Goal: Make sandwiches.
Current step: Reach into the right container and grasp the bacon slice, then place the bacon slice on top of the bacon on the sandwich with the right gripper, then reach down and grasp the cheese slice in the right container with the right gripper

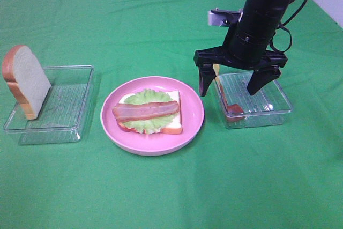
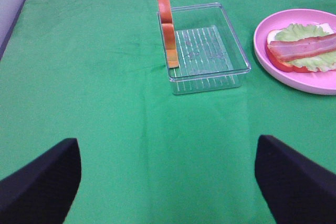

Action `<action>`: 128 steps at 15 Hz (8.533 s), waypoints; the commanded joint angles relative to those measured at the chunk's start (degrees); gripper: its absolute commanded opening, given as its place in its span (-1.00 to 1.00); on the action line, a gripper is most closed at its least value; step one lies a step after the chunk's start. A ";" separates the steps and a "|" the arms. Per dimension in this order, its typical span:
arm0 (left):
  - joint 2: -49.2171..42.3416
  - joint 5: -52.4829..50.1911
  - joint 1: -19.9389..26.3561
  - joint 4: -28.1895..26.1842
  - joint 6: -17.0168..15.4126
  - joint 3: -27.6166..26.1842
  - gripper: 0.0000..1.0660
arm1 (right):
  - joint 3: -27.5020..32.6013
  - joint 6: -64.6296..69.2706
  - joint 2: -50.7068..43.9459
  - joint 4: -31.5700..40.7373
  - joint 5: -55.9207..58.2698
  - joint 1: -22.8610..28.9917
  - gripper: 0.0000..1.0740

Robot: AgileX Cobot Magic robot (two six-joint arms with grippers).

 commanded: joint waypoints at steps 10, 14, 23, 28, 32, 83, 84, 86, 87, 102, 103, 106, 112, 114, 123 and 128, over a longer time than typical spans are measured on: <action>-0.86 -0.86 -0.29 -0.23 -0.40 0.17 0.57 | 0.23 -0.63 2.69 -0.29 -0.46 -0.06 0.63; -0.86 -0.86 -0.29 -0.23 -0.40 0.17 0.57 | 0.23 -0.52 2.69 -0.34 -0.46 -0.06 0.17; -0.86 -0.86 -0.29 -0.23 -0.40 0.17 0.57 | 0.23 -0.46 2.69 -0.34 -0.40 0.00 -0.14; -0.86 -0.86 -0.29 -0.23 -0.40 0.17 0.57 | 0.23 -0.46 2.69 -1.03 -0.40 0.00 -0.93; -0.86 -0.86 -0.29 -0.23 -0.40 0.17 0.57 | 0.23 -0.46 2.69 -1.03 0.11 0.00 -1.00; -0.86 -0.86 -0.29 -0.23 -0.40 0.17 0.57 | -12.61 -24.12 9.40 18.11 -1.38 8.02 0.16; -0.86 -0.86 -0.29 -0.23 -0.40 0.17 0.57 | -12.66 -24.18 8.65 17.99 -0.92 8.02 0.40; -0.86 -0.86 -0.29 -0.23 -0.40 0.17 0.57 | -13.12 -24.18 6.42 17.30 -0.06 8.14 0.67; -0.86 -0.86 -0.29 -0.23 -0.40 0.17 0.57 | -13.12 -24.01 5.16 17.19 0.06 8.14 0.72; -0.86 -0.86 -0.29 -0.23 -0.40 0.17 0.57 | -31.40 0.29 11.75 -0.23 12.09 -1.26 0.72; -0.86 -0.86 -0.29 -0.23 -0.40 0.17 0.57 | -33.58 0.17 14.38 -1.15 11.97 -1.49 0.71; -0.86 -0.86 -0.29 -0.23 -0.40 0.17 0.57 | -33.80 0.00 16.79 -3.61 11.86 -1.49 0.71; -0.86 -0.86 -0.29 -0.23 -0.40 0.17 0.57 | -33.80 0.00 19.65 -3.55 9.57 -1.49 0.69; -0.86 -0.86 -0.29 -0.23 -0.40 0.17 0.57 | -33.80 0.06 19.82 -3.50 9.40 -1.49 0.61; -0.86 -0.86 -0.29 -0.23 -0.40 0.17 0.57 | -33.80 0.06 21.08 -3.32 10.31 -1.49 0.28; -0.86 -0.86 -0.29 -0.23 -0.40 0.17 0.57 | -33.80 1.09 21.08 -3.67 9.63 -1.49 -0.62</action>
